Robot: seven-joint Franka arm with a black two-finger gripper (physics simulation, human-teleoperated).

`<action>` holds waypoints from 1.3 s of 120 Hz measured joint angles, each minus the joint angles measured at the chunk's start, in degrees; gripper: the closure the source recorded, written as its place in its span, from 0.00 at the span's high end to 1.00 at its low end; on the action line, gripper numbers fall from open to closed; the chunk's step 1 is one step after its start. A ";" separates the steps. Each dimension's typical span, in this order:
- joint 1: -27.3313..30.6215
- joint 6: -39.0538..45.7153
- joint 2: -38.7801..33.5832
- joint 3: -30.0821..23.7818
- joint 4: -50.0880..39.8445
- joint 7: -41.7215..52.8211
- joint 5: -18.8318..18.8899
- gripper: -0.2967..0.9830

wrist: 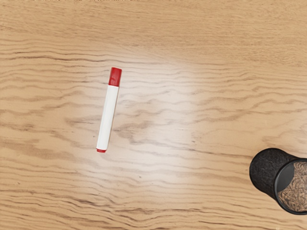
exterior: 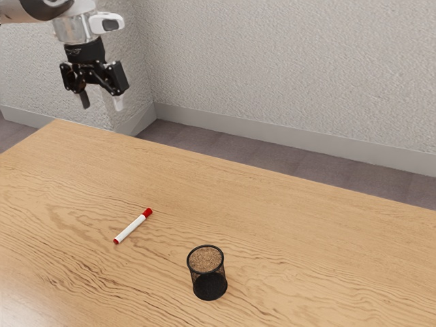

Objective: Put the marker into the pen holder.

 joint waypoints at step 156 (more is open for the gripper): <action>-0.74 51.78 11.29 3.69 -42.81 4.48 6.18 0.42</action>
